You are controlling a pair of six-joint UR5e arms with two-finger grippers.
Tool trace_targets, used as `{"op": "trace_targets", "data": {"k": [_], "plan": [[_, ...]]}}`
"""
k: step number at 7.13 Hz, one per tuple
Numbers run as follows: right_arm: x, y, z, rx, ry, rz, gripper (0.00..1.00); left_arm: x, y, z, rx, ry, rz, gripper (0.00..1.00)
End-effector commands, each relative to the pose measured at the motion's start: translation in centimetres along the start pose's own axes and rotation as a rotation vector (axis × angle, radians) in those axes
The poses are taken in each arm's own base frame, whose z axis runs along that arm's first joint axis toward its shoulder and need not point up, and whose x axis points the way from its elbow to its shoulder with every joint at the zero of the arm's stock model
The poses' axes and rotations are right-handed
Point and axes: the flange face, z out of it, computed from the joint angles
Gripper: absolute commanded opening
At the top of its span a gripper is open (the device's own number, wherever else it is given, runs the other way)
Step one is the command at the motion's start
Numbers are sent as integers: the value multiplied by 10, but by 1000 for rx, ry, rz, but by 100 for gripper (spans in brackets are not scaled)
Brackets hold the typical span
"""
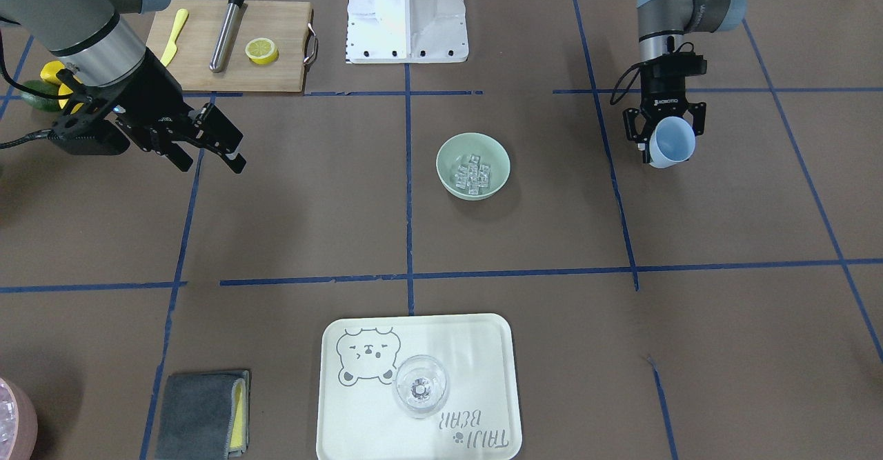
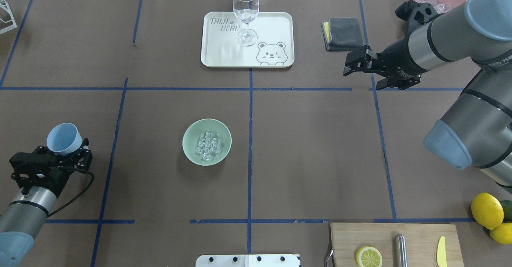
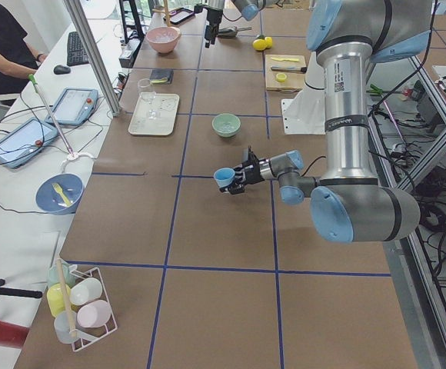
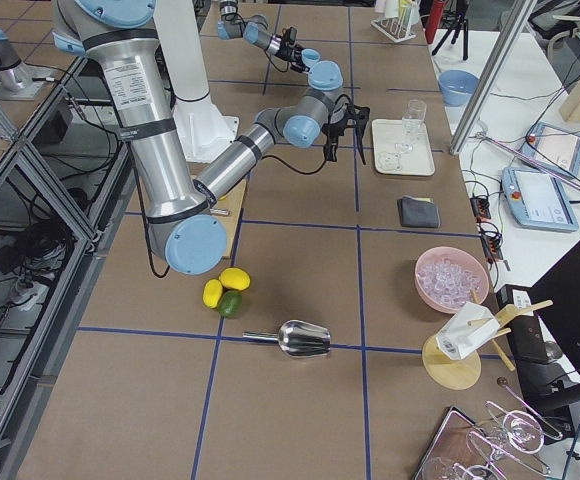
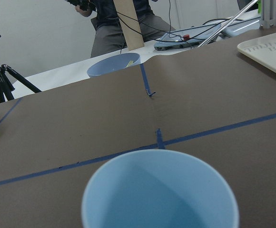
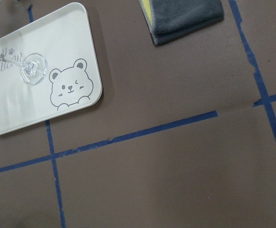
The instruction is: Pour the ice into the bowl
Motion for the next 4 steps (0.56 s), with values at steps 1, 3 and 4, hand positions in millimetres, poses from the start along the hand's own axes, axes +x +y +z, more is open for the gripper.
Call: {"op": "trace_targets", "data": {"k": [1,3,4], "plan": [[-1,1,-1,1,-3,-2,100,-42,20,10,86,-47,17,0],[-1,1,-3,1,-5,-3,100,-78,33,12,120,35,-185,0],[-2,2,-3,1,-6,-4,100,-93,40,15,159,20,-176,0]]}}
